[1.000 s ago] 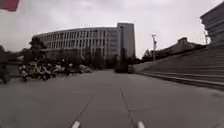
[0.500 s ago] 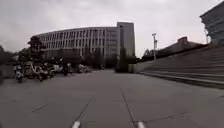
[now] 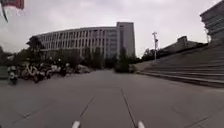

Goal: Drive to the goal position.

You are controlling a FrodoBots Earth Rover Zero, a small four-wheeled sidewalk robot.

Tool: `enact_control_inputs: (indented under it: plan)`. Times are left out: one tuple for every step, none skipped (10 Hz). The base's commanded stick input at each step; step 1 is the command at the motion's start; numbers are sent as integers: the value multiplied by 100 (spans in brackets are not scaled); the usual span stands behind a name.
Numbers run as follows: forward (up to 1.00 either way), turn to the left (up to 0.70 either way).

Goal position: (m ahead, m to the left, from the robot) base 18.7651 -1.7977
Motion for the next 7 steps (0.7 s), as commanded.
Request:
enact_control_inputs:
  plan:
    - [60,0]
    - [60,0]
    - [60,0]
    - [60,0]
    - [60,0]
    - [60,0]
    - [60,0]
